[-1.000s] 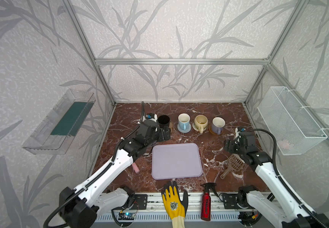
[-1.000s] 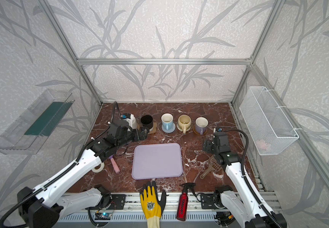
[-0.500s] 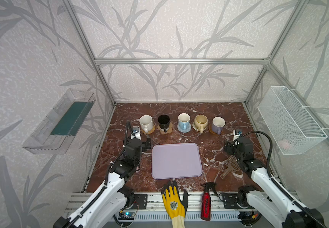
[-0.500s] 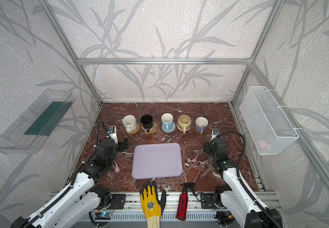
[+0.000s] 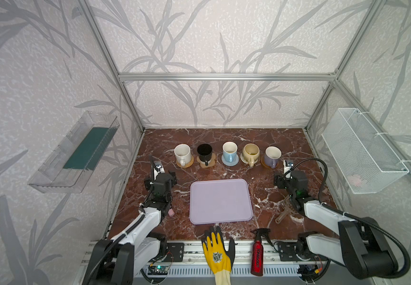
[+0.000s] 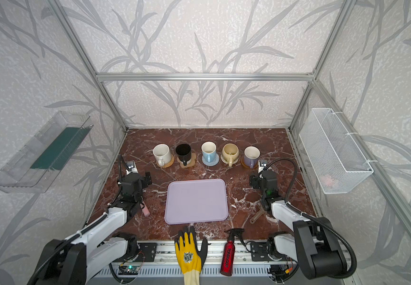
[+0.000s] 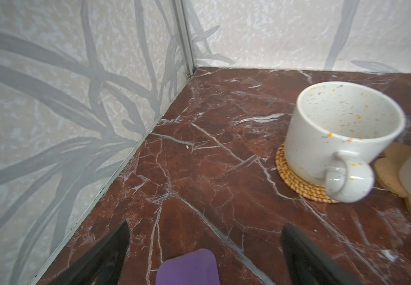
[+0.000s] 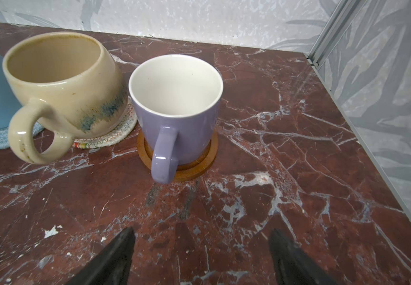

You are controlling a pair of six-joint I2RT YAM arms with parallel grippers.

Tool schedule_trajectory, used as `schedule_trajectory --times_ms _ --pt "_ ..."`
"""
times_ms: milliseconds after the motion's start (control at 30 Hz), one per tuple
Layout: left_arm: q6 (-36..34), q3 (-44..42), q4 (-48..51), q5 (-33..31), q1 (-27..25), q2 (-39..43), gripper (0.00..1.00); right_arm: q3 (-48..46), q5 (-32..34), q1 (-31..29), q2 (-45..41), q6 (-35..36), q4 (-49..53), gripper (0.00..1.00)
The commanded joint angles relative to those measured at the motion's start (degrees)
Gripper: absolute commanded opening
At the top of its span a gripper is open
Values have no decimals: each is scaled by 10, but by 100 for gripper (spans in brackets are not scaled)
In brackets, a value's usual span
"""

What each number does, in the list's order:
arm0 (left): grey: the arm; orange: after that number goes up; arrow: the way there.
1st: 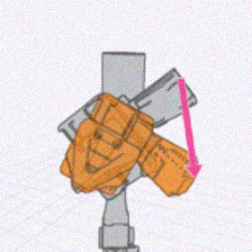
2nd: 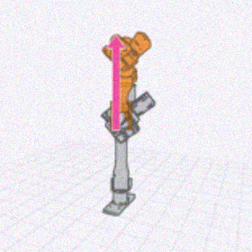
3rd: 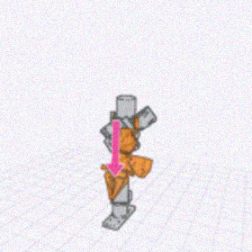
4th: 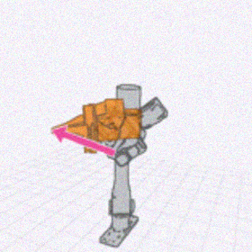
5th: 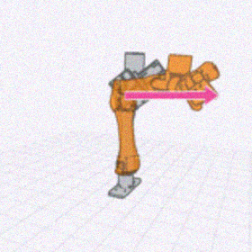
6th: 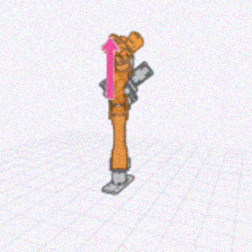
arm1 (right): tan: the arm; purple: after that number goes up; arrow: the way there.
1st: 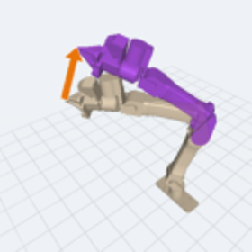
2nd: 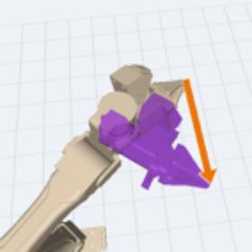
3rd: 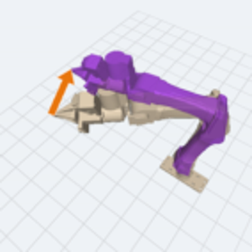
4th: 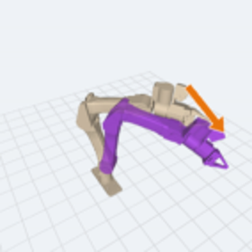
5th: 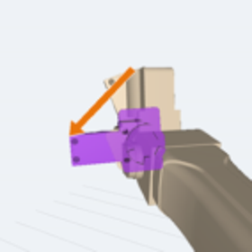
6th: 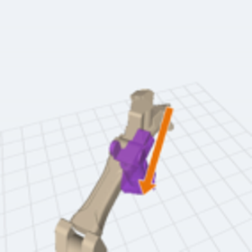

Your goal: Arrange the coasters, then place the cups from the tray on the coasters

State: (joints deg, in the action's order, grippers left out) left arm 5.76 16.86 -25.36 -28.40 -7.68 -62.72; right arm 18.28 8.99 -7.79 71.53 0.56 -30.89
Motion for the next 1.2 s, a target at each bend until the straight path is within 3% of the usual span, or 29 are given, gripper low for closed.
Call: schedule_trajectory --times_ms 0,167,300,500,667,700,1167 --pt "1 -9 -124 -4 9 -59 98 17 -5 2 27 17 -77 85" --pt "-14 6 -217 31 24 -134 98 20 -2 3 72 27 -141 85" --pt "-27 31 -232 56 44 -178 98 8 -1 4 127 30 -216 85" --pt "-28 12 -371 100 66 -279 96 8 21 4 174 22 -263 86" --pt "-30 47 -296 113 67 -274 99 36 37 5 166 13 -197 88" --pt "-30 42 -311 122 72 -278 99 38 39 5 167 12 -194 99" --pt "-38 43 -303 131 68 -275 99 37 38 5 167 12 -195 99"
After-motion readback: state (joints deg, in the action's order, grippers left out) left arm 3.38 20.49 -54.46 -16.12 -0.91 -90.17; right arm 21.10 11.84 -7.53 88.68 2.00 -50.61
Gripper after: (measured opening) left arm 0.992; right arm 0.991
